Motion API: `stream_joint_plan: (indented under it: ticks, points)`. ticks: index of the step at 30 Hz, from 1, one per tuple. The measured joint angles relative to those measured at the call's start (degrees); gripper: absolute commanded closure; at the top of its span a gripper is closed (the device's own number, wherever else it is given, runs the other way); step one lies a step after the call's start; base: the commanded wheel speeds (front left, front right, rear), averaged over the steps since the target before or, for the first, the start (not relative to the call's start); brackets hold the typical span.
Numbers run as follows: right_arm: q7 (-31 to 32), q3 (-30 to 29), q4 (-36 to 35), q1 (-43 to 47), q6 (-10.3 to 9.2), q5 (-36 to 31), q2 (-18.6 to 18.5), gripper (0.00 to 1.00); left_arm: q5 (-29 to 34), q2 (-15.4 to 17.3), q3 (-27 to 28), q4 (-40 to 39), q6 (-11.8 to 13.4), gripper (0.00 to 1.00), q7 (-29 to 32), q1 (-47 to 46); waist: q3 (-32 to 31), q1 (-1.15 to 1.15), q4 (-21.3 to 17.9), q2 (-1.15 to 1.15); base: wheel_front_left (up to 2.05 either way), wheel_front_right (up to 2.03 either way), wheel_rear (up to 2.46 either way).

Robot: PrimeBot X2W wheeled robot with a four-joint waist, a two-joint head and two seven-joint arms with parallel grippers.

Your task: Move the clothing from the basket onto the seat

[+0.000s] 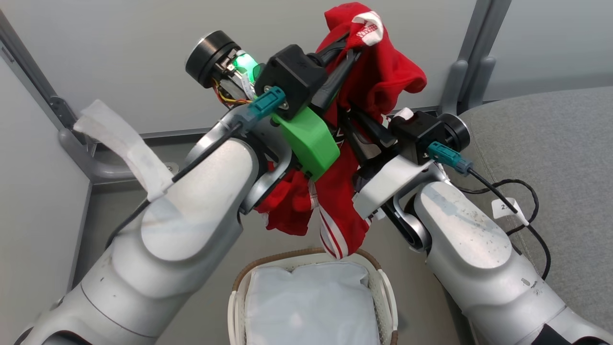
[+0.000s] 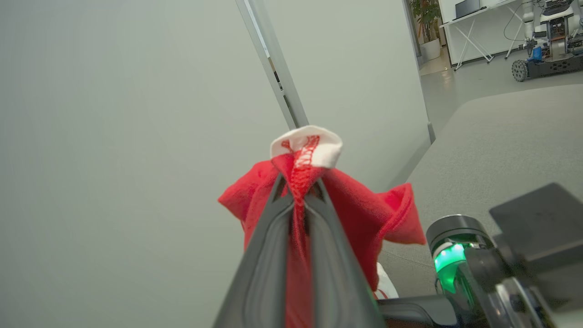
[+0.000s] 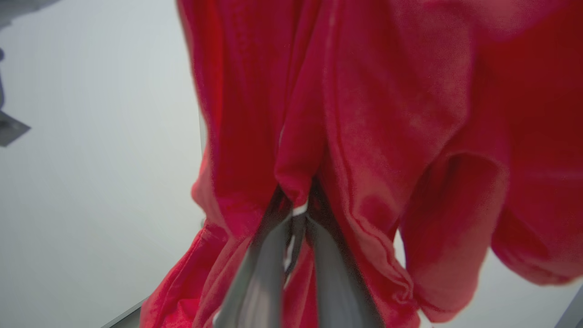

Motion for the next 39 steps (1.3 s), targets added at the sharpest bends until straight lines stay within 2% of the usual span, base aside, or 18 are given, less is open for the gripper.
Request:
stream_joint_plan:
  ticks: [9,12,13,15,22,29,32,39]
  points:
    - [0.0,0.1,-1.3,0.3,0.00,-0.5,0.0,1.00,-2.5,3.7,3.1,3.5,0.5,1.00,-0.8,1.2,2.0,0.00,-1.1,0.00,0.00,0.00,0.00]
    - [0.0,-0.8,-1.5,0.3,0.00,-1.1,0.0,1.00,-3.5,4.9,4.2,4.5,0.5,0.70,-1.9,2.0,2.6,0.00,-1.6,0.00,0.00,0.00,0.00]
    - [0.0,-1.2,-1.5,0.3,0.00,-1.4,0.0,1.00,-4.0,5.4,4.5,4.8,0.5,0.53,-2.4,2.3,2.8,0.00,-1.8,0.00,0.00,0.00,0.00]
    - [0.0,-2.1,-1.5,0.3,0.01,-2.0,0.0,1.00,-4.8,6.1,5.3,5.2,0.5,0.00,-3.6,3.0,3.1,0.00,-2.0,0.00,0.00,0.00,0.00]
    - [0.0,-5.4,0.0,0.3,0.00,-3.7,0.0,1.00,-6.7,8.3,8.0,5.3,0.7,0.00,-8.6,7.0,3.7,0.00,-2.4,0.00,0.00,0.00,0.00]
    - [0.0,-8.4,1.0,0.3,0.00,-5.3,0.0,1.00,-8.2,10.7,10.2,4.7,1.9,0.00,-13.4,12.5,3.7,0.00,-2.5,0.00,0.00,0.00,0.00]
    - [0.0,-9.7,1.5,0.3,0.00,-6.1,0.0,1.00,-7.0,12.3,10.0,4.6,2.7,0.00,-15.1,15.2,3.7,0.00,-2.7,0.00,0.00,0.00,0.00]
    - [0.0,-11.7,2.2,0.8,0.00,-7.4,0.0,1.00,-7.0,12.4,9.7,5.5,3.3,0.00,-17.6,22.4,3.8,0.00,-3.2,0.00,0.00,0.00,0.00]
